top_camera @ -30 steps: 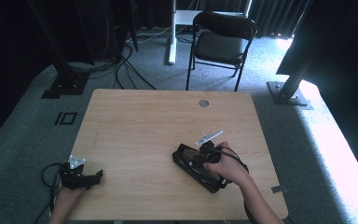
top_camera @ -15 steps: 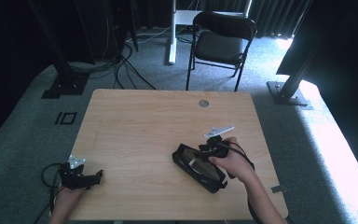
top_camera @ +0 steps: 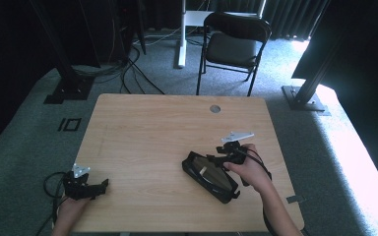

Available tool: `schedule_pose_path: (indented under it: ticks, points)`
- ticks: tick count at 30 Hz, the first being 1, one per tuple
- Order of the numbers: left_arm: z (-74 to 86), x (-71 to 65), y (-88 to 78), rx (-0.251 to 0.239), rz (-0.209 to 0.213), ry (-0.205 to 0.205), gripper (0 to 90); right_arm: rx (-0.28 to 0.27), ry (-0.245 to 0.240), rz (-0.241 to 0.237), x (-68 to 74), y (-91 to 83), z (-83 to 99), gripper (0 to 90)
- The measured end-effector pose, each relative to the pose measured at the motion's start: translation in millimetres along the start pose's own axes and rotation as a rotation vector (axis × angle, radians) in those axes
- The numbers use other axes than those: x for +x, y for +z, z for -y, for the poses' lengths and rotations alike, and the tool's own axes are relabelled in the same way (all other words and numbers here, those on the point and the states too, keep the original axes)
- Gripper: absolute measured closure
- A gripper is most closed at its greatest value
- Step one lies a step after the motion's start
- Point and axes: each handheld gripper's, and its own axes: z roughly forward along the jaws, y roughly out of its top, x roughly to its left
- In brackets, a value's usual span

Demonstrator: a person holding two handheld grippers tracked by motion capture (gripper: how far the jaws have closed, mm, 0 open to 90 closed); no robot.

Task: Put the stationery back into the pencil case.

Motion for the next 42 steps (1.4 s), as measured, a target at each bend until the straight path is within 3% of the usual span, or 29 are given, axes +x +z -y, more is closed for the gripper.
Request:
schedule_pose_path:
  ticks: [12,32,42]
  points:
    - [0.0,0.0,0.0,0.0,0.0,0.0,0.5,-0.052,0.07,0.065,-24.9,-3.4,13.7,35.7]
    - [0.0,0.0,0.0,0.0,0.0,0.0,0.4,-0.055,0.136,0.167,-55.5,-2.9,50.2,30.8]
    - [0.0,0.0,0.0,0.0,0.0,0.0,0.4,-0.07,0.196,0.241,-68.3,-3.3,72.0,27.4]
